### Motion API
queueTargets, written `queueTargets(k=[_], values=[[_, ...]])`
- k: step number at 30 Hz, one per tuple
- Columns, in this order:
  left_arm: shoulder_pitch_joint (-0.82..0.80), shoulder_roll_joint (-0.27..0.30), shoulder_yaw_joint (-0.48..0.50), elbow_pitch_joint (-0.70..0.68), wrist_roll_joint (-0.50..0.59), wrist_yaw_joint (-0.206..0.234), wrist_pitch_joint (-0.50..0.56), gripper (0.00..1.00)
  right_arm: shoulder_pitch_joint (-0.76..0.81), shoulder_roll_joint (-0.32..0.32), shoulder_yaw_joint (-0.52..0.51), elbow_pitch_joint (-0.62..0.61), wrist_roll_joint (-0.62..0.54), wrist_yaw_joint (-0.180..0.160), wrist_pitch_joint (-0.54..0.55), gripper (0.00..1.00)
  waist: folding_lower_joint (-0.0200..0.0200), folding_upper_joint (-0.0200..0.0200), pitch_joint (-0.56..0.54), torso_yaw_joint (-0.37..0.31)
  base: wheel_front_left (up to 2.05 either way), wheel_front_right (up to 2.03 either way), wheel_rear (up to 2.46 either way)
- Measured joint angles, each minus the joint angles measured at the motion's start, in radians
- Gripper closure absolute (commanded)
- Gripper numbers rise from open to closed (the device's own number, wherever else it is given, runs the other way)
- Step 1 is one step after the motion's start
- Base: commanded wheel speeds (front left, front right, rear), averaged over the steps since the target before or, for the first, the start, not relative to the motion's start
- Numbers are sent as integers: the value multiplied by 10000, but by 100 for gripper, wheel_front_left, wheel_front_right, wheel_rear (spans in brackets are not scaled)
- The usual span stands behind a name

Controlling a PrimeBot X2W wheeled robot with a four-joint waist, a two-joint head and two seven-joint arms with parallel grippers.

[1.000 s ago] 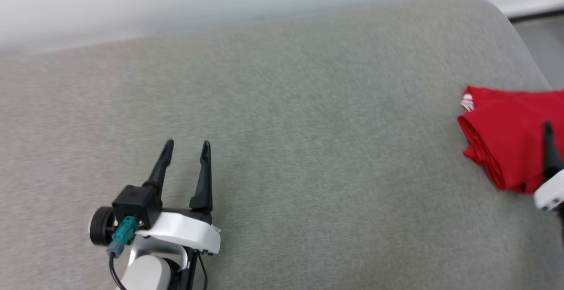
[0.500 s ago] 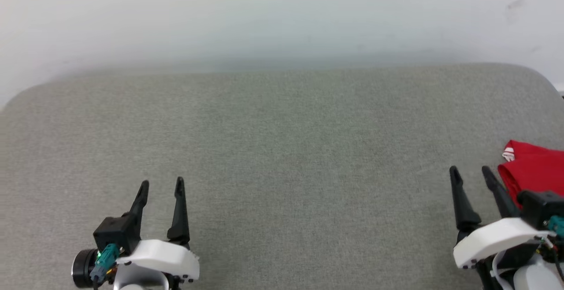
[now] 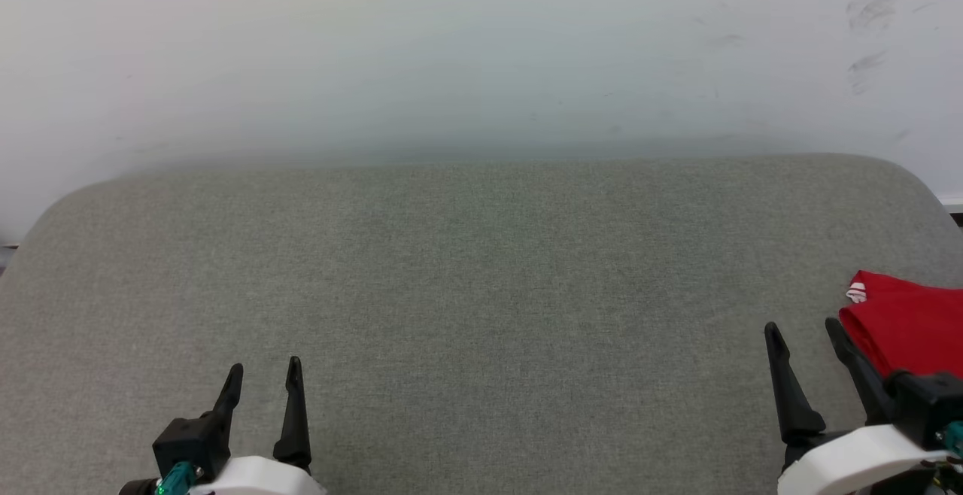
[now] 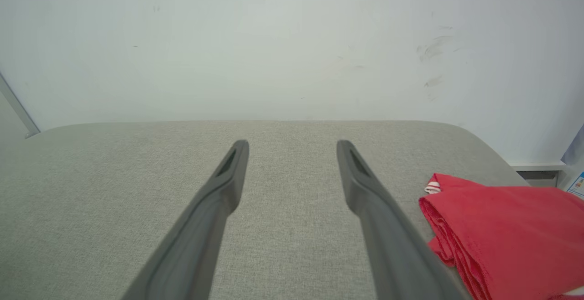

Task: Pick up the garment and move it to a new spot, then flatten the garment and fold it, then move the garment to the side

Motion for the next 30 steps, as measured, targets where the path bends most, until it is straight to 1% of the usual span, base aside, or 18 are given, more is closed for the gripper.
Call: queueTargets(k=[7,30], values=[[287,-6,117,27,-88,-15,0,0,552,54,-94,-596,46,0,211,0,0,0,-144,-90,0,0,0],[303,-10,320,201,-144,-117,0,0,511,75,-10,-537,305,0,222,0,2,0,-116,-204,0,0,0]])
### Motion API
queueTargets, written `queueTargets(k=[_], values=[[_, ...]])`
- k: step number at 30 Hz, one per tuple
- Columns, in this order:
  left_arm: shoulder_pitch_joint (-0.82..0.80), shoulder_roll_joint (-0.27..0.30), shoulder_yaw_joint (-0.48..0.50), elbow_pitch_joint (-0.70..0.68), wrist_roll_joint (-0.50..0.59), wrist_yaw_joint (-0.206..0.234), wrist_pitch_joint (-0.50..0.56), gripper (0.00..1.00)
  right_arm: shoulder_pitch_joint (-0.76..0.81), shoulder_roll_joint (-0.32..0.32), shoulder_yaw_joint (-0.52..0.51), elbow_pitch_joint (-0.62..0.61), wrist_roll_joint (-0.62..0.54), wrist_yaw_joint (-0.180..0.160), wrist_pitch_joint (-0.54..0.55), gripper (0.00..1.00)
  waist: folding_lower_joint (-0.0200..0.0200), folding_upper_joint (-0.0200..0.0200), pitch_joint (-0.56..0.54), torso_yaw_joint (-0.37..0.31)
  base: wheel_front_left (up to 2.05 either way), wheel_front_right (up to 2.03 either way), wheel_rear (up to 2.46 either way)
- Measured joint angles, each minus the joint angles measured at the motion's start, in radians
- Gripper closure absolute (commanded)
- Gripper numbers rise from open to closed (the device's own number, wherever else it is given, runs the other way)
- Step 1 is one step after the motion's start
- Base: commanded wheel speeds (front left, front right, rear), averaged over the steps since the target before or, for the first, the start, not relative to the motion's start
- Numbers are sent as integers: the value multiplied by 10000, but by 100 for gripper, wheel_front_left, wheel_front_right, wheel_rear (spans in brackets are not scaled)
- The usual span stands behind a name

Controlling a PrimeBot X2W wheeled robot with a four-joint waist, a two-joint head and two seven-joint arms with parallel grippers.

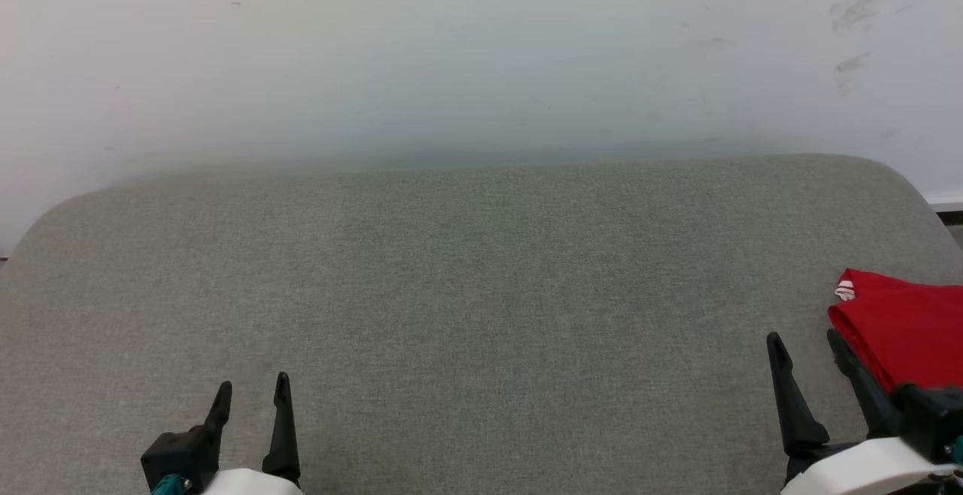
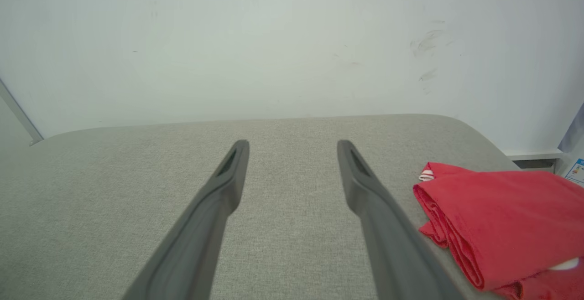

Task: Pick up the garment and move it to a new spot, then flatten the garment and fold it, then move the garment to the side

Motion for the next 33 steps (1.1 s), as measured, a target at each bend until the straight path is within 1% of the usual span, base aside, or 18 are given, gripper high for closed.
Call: queueTargets(k=[1,6,20,33], values=[[-1,-2,-2,10,0,-23,0,100,-1,0,-8,0,8,0,0,100,-1,0,-8,-3,0,0,0],[185,-148,-21,405,-130,-31,96,100,133,4,10,472,125,0,21,100,0,0,-3,-2,0,0,0],[-27,-384,420,449,-2320,-477,780,100,-149,0,-2,1137,2767,0,79,100,0,0,65,42,0,0,0],[-280,-608,771,454,-4103,-825,1287,100,-541,-6,-33,1684,4853,0,127,100,0,0,127,80,0,0,0]])
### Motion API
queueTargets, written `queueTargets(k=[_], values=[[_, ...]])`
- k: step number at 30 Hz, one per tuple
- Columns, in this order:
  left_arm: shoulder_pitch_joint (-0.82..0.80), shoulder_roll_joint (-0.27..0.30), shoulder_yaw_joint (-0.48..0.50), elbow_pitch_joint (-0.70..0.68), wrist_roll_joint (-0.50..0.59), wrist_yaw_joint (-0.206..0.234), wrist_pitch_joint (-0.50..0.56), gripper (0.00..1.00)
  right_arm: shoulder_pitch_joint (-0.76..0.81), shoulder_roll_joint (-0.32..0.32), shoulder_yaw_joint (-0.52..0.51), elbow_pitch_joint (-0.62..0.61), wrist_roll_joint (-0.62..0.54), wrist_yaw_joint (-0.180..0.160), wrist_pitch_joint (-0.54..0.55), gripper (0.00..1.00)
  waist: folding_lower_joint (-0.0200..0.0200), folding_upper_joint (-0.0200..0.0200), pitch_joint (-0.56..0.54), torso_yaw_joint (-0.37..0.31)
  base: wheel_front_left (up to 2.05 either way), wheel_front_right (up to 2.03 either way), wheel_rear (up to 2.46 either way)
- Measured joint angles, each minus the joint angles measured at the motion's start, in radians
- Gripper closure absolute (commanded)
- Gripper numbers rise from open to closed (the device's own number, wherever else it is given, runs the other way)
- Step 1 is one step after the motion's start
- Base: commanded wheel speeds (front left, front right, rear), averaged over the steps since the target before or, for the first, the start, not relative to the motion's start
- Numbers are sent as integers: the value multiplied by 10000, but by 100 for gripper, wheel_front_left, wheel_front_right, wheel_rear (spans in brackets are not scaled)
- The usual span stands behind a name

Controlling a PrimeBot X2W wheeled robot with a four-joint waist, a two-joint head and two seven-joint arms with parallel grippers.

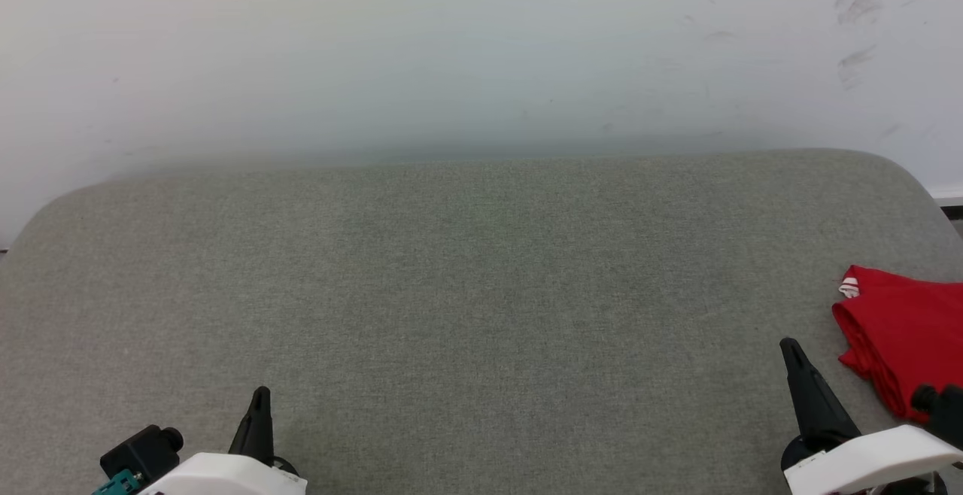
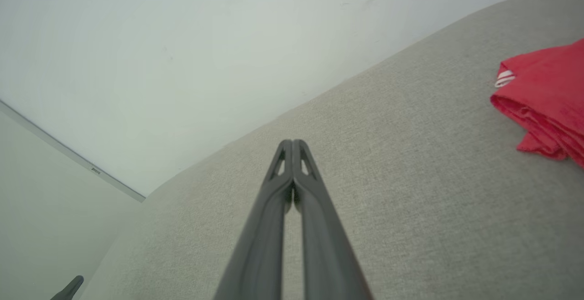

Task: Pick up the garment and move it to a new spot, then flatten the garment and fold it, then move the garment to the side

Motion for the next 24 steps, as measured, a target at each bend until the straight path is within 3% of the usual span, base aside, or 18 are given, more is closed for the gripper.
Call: queueTargets(k=[24], values=[[-424,-313,577,19,-2683,-531,830,100,-634,-13,-79,780,3173,0,127,100,0,0,114,73,0,0,0]])
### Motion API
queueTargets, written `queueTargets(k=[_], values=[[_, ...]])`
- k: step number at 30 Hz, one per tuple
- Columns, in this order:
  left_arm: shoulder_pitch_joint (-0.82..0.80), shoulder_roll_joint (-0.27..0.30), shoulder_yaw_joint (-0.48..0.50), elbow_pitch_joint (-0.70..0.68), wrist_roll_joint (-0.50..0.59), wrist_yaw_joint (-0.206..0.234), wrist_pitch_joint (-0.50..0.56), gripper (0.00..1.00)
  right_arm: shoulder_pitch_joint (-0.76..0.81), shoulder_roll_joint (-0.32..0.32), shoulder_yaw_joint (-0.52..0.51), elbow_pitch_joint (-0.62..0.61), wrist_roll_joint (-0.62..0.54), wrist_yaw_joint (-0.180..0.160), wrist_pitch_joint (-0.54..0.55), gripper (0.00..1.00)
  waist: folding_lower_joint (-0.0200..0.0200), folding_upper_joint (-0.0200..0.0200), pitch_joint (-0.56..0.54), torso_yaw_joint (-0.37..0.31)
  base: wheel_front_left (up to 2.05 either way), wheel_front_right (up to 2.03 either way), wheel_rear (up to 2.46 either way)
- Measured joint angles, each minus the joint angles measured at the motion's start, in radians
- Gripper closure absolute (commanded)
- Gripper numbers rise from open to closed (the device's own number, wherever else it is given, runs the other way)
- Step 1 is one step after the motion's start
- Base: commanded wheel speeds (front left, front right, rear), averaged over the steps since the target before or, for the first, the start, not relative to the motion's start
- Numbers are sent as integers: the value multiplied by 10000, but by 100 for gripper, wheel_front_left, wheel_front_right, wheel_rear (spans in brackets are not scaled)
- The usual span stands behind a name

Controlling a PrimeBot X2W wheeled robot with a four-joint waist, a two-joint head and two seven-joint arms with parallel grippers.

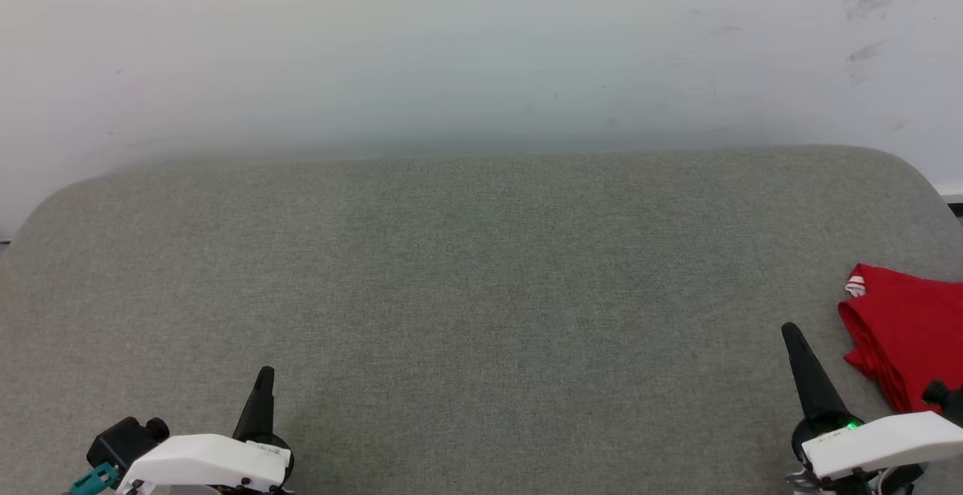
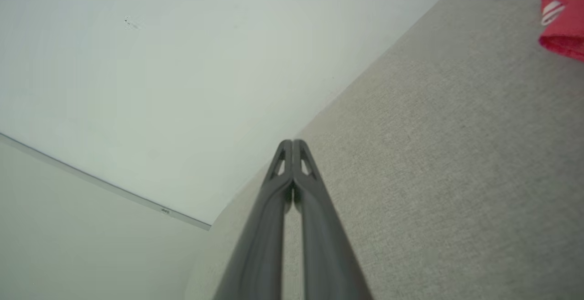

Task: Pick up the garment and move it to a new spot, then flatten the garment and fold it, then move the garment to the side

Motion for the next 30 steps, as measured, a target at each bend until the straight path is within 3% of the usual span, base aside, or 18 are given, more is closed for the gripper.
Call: queueTargets(k=[30], values=[[-427,-324,546,19,-2685,-531,821,100,-623,-6,-98,807,3137,0,128,100,-1,0,147,93,0,0,0]])
